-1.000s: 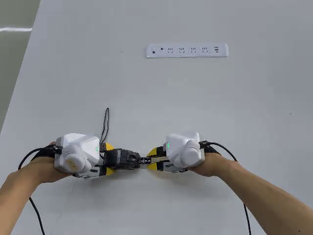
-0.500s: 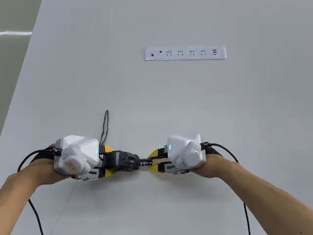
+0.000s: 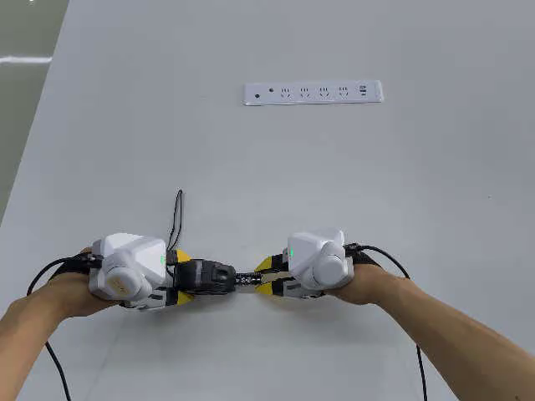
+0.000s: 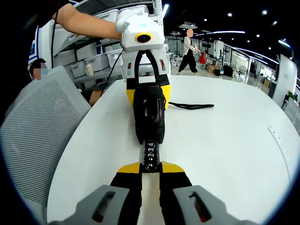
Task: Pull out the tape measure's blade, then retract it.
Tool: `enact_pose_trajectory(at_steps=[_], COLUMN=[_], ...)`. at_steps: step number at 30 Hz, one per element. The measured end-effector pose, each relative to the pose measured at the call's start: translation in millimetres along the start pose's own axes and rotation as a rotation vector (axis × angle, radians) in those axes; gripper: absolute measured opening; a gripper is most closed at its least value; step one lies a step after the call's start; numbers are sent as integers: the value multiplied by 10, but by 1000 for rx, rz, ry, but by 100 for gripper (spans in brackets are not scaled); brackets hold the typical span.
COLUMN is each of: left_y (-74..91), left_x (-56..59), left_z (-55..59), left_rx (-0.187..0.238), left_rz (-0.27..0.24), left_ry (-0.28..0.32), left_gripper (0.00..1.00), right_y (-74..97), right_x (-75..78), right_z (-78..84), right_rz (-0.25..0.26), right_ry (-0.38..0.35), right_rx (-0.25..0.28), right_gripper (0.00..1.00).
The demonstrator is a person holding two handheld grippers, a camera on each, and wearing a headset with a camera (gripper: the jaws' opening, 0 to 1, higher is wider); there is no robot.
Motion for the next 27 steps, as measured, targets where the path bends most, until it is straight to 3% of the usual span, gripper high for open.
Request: enact_pose_trajectory(at_steps=[27], left_y=[-14], left_x=[-8], left_z=[9], left_rx=[-3], left_rz=[2], left_ry=[-3], left_gripper=[29], right_y=[129], right_x=[-24], right_z=[64], right_rz=[-1], right_ry=[-6], right_rx=[-5], right_gripper=[11])
Point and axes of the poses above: the centre of the closed fingertips' face, and the gripper's own axes: y roughly backward along the fingers, x roughly to its right, z roughly out of its underside, the point moved 5 cm from there along y, roughly backward along the fingers, and after that the axes turned 7 degrees about y, right-handed, at the moved point
